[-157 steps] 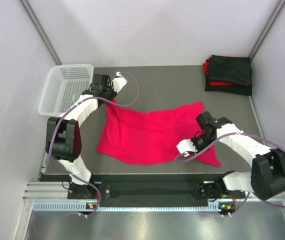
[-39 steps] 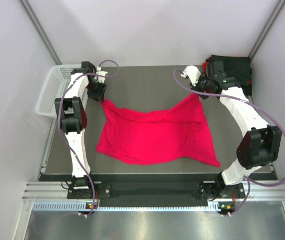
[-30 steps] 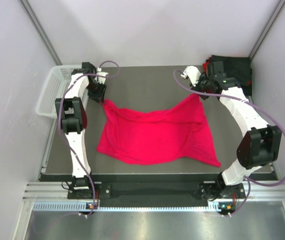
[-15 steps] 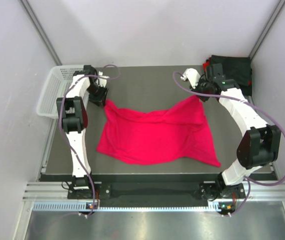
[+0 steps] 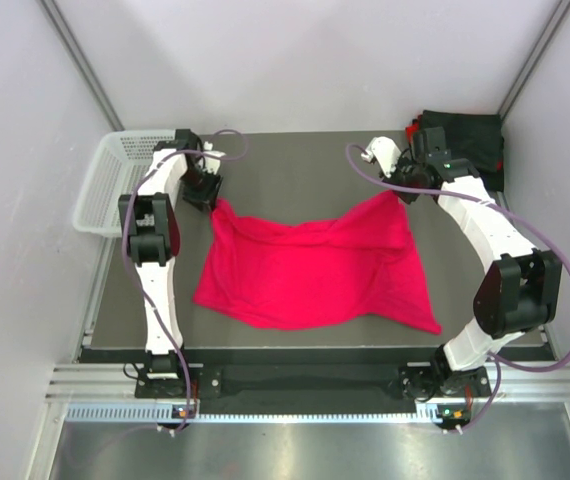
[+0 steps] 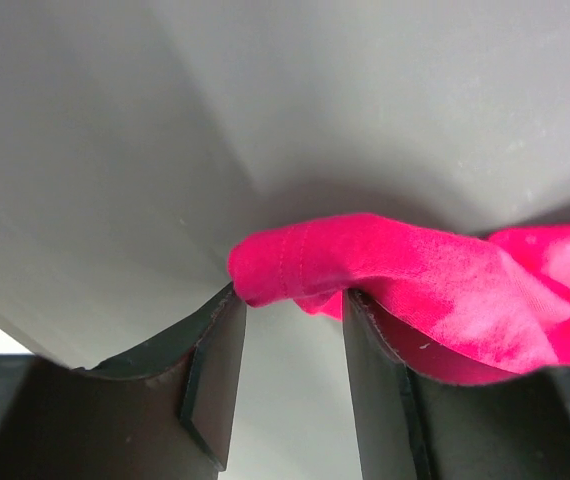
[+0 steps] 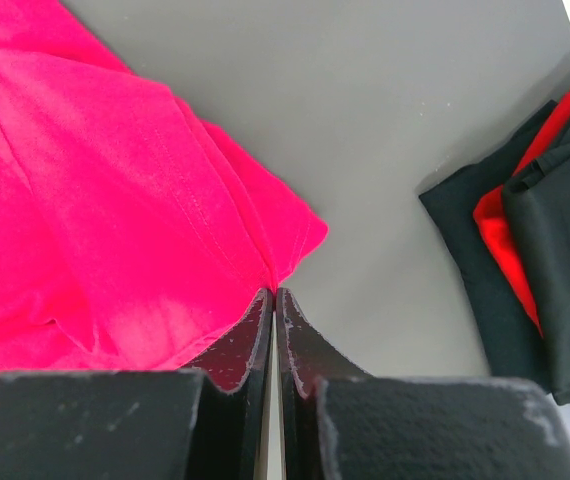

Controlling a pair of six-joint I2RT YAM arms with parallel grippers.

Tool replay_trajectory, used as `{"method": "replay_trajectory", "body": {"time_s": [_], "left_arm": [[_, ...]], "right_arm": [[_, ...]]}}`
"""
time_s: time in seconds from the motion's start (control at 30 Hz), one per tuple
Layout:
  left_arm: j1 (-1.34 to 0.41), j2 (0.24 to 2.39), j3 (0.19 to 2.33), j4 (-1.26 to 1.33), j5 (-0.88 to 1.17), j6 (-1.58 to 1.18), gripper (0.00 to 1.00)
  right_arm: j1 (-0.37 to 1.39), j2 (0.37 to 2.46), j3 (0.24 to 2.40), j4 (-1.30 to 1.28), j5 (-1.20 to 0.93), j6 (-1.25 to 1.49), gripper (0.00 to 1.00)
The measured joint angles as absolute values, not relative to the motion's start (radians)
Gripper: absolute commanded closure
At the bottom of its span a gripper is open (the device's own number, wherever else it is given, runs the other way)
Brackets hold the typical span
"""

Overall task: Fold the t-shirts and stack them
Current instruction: Flatten the tshirt out

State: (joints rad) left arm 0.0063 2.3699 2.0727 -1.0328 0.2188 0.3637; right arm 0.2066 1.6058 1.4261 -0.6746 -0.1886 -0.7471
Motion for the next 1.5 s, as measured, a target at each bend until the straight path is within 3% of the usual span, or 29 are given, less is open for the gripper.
{"method": "replay_trajectory", "body": {"time_s": [0.63, 0.9, 1.5], "left_arm": [[-0.008, 2.402, 2.162, -1.015, 0.170, 0.342, 0.55], [-0.046, 2.449, 2.230, -1.003, 0.170, 0.341, 0.49], [-0.078, 2.475, 2.321, -0.971, 0.157, 0.338, 0.51]], "right_arm": [[0.207, 1.606, 1.425, -0.675, -0.189, -0.737, 1.00], [0.207, 1.606, 1.425, -0.675, -0.189, -0.736, 1.00], [0.207, 1.621, 1.425, -0.677, -0.188, -0.736, 1.00]]}}
